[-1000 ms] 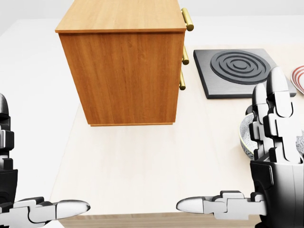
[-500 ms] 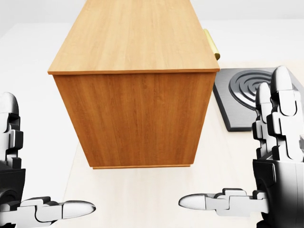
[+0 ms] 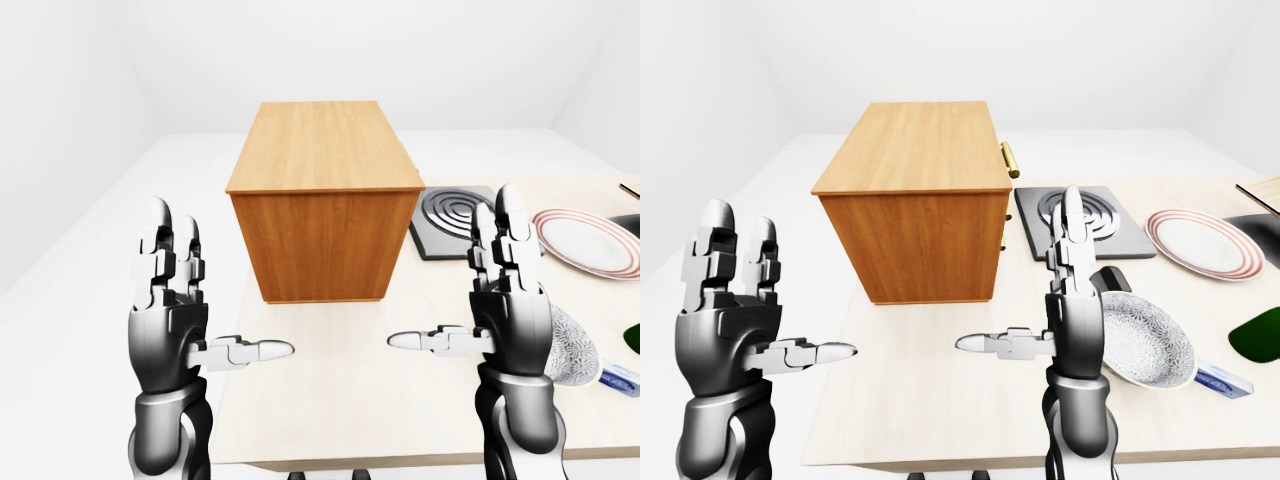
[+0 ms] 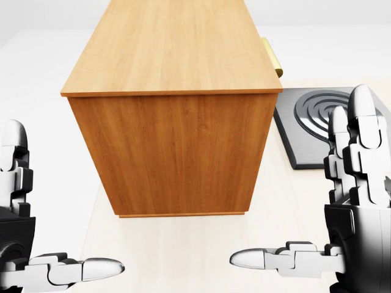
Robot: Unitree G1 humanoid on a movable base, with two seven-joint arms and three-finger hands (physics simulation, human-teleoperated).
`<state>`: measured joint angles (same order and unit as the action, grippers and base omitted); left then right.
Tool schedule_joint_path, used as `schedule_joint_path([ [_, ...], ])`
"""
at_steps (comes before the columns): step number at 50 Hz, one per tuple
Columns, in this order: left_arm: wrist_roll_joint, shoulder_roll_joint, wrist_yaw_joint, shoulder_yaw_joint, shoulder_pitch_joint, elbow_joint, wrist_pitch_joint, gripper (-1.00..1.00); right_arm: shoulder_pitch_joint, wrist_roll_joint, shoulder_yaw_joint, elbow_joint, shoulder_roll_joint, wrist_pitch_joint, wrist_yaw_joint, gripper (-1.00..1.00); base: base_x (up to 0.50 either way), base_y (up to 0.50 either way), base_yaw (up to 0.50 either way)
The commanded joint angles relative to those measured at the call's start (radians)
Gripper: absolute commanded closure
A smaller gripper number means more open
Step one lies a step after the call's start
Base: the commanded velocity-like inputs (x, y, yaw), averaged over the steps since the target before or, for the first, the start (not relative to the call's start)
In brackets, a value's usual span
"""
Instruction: Put the bowl on the top of the cabinet.
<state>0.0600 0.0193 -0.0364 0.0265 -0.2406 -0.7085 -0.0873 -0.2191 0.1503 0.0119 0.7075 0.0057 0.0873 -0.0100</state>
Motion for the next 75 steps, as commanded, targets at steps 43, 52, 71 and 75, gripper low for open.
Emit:
schedule_joint_path([
  [43, -0.013, -0.002, 0.003, -0.013, -0.009, 0.021, 0.000, -1.00, 0.278, 0.161, -0.681, 0.129, -0.342, -0.110, -0.472, -1.00, 0.00, 0.00, 0.00],
  [52, -0.017, -0.003, 0.003, -0.018, -0.015, 0.020, 0.000, -1.00, 0.187, 0.150, -0.855, 0.073, -0.337, -0.008, -0.613, -1.00, 0.00, 0.00, 0.00],
  [71, -0.019, -0.005, 0.005, -0.021, -0.015, 0.021, 0.000, -1.00, 0.091, 0.260, -0.974, -0.171, -0.324, 0.000, -0.688, -1.00, 0.00, 0.00, 0.00],
  [75, -0.020, -0.004, 0.005, -0.021, -0.013, 0.023, 0.000, -1.00, 0.064, 0.315, -0.969, -0.235, -0.304, 0.000, -0.688, -1.00, 0.00, 0.00, 0.00],
])
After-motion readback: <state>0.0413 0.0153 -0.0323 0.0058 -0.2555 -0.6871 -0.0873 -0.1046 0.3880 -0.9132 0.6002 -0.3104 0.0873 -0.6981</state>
